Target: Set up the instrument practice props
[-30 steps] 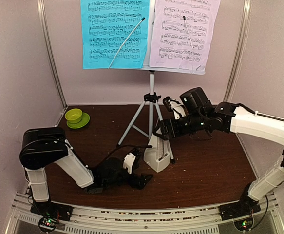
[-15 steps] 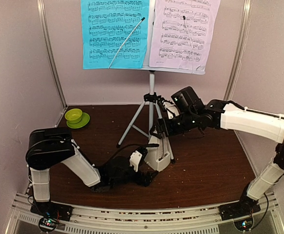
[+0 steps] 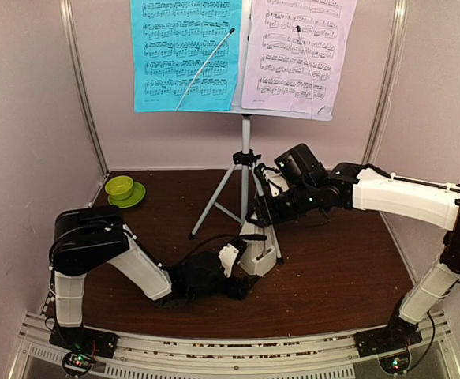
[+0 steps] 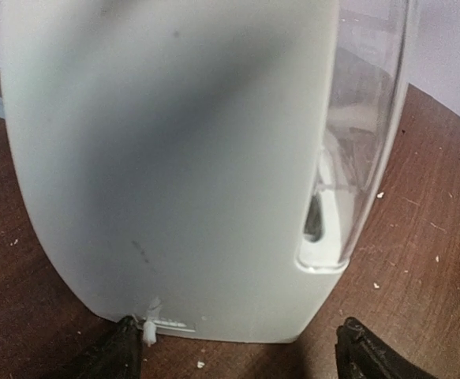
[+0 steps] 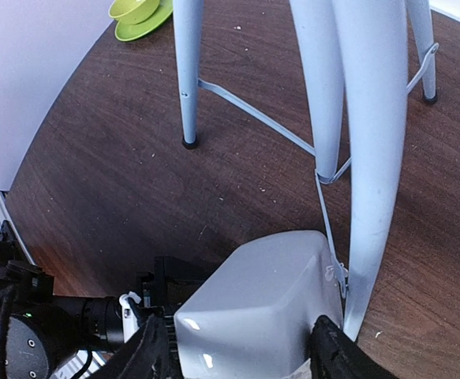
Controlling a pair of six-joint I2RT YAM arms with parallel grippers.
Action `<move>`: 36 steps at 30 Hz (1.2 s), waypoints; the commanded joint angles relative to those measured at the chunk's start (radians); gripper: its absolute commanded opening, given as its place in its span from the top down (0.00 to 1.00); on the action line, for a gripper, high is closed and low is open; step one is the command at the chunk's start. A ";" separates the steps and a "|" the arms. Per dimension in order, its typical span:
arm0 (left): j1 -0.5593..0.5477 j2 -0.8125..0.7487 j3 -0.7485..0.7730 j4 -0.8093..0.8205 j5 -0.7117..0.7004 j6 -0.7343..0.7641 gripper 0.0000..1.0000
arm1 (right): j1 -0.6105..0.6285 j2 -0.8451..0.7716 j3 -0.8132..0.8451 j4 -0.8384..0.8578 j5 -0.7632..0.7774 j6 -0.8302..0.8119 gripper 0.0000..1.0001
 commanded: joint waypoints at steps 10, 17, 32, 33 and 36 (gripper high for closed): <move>-0.004 0.018 0.025 0.014 -0.025 0.010 0.28 | 0.005 0.006 0.016 -0.014 -0.015 -0.001 0.47; -0.003 0.016 0.030 0.005 -0.034 0.013 0.35 | 0.005 0.008 0.016 -0.014 -0.020 -0.005 0.49; -0.002 -0.109 -0.114 0.054 -0.108 0.006 0.11 | 0.005 0.005 0.033 -0.014 -0.051 0.059 0.41; -0.002 -0.130 -0.133 0.051 -0.121 0.005 0.10 | 0.006 0.000 0.034 -0.006 -0.061 0.074 0.35; -0.002 -0.181 -0.180 0.042 -0.152 0.003 0.08 | 0.002 -0.022 0.036 0.022 -0.082 0.116 0.18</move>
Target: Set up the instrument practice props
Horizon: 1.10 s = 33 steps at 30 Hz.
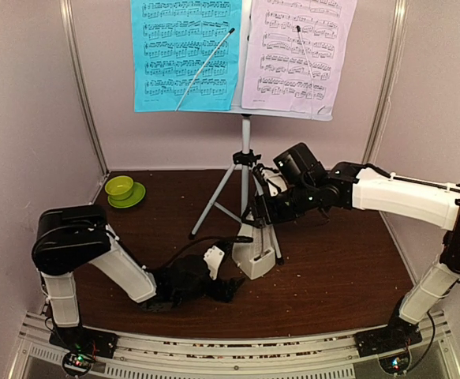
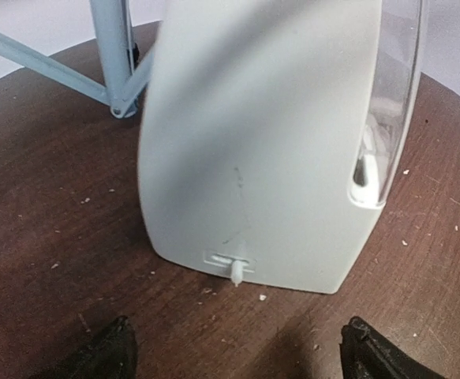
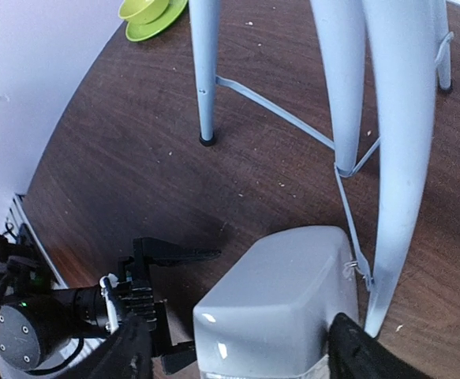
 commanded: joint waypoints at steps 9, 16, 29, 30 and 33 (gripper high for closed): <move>-0.001 -0.197 -0.131 0.040 -0.090 -0.015 0.06 | -0.103 -0.161 -0.123 0.095 -0.116 0.105 0.11; 0.019 -0.281 -0.167 0.010 -0.073 -0.033 0.08 | -0.168 -0.222 -0.314 0.134 -0.061 0.082 0.42; 0.039 -0.404 -0.173 -0.103 -0.103 -0.021 0.10 | -0.165 -0.019 -0.305 0.184 -0.022 0.052 0.91; 0.040 -0.413 -0.173 -0.110 -0.111 -0.020 0.10 | -0.163 -0.013 -0.309 0.192 -0.030 0.053 0.92; 0.043 -0.433 -0.179 -0.124 -0.125 -0.023 0.10 | -0.151 -0.010 -0.325 0.204 -0.040 0.060 0.95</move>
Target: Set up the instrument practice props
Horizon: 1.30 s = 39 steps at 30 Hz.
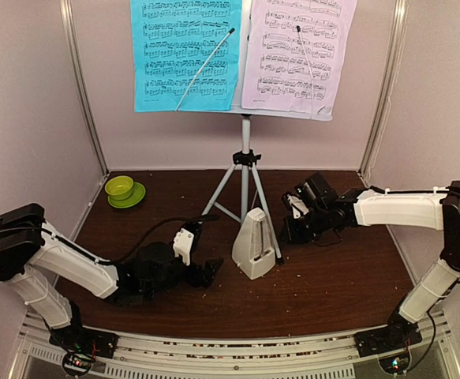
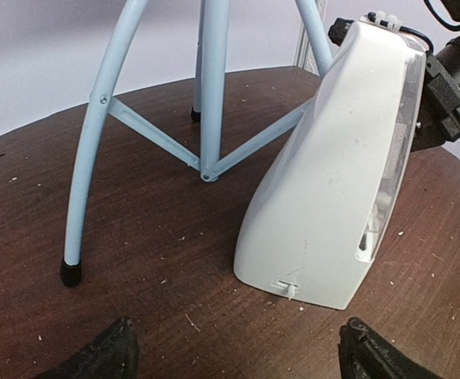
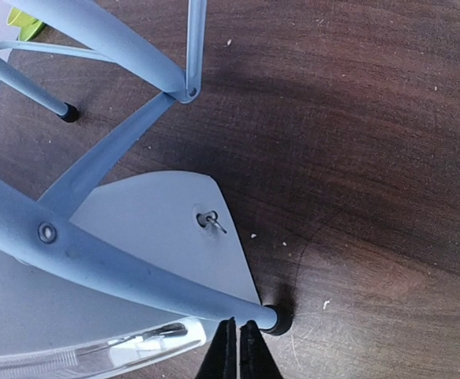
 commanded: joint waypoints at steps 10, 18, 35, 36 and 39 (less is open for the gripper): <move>0.016 -0.062 -0.032 -0.046 -0.051 -0.037 0.10 | 0.087 -0.007 -0.054 0.089 -0.017 0.042 0.97; 0.016 -0.073 -0.039 -0.058 -0.042 -0.048 0.10 | 0.118 -0.035 -0.128 0.151 -0.066 0.076 0.98; 0.016 -0.256 -0.061 -0.206 -0.043 -0.030 0.06 | 0.227 -0.070 -0.181 0.319 -0.106 0.104 0.94; 0.016 -0.258 -0.062 -0.208 -0.043 -0.030 0.06 | 0.221 -0.101 -0.199 0.317 -0.081 0.102 0.94; 0.016 -0.254 -0.061 -0.202 -0.044 -0.033 0.06 | 0.199 -0.180 -0.249 0.313 -0.014 0.098 0.95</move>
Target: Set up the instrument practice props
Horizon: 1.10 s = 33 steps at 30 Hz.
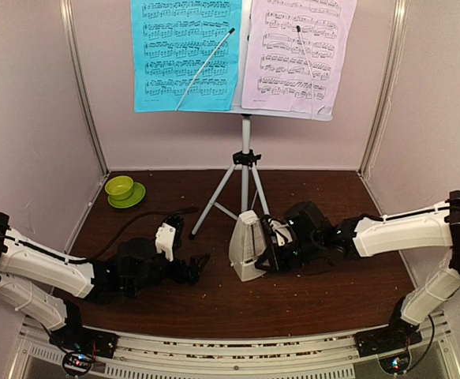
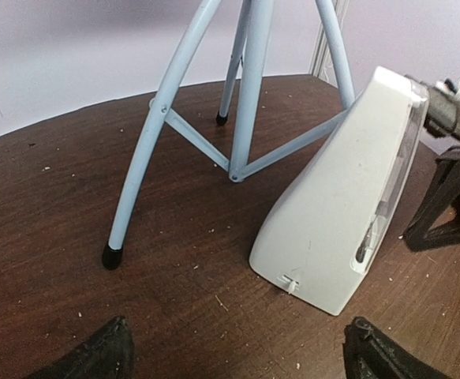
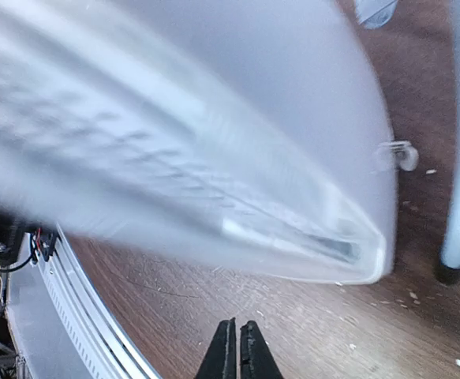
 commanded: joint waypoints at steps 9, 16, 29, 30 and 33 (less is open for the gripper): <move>0.006 0.046 0.030 0.035 -0.005 0.022 0.06 | -0.068 -0.063 -0.053 0.044 0.253 -0.001 0.98; 0.006 0.039 0.039 0.020 -0.023 0.027 0.06 | -0.068 -0.003 -0.072 0.138 0.334 0.018 1.00; 0.006 -0.001 0.054 -0.044 -0.043 0.022 0.02 | -0.061 0.097 -0.155 0.424 0.207 0.113 1.00; 0.006 -0.006 0.057 -0.056 -0.044 0.022 0.02 | -0.054 0.103 -0.156 0.438 0.199 0.120 1.00; 0.006 -0.016 0.084 -0.101 -0.038 0.027 0.02 | -0.034 0.120 -0.152 0.467 0.180 0.139 1.00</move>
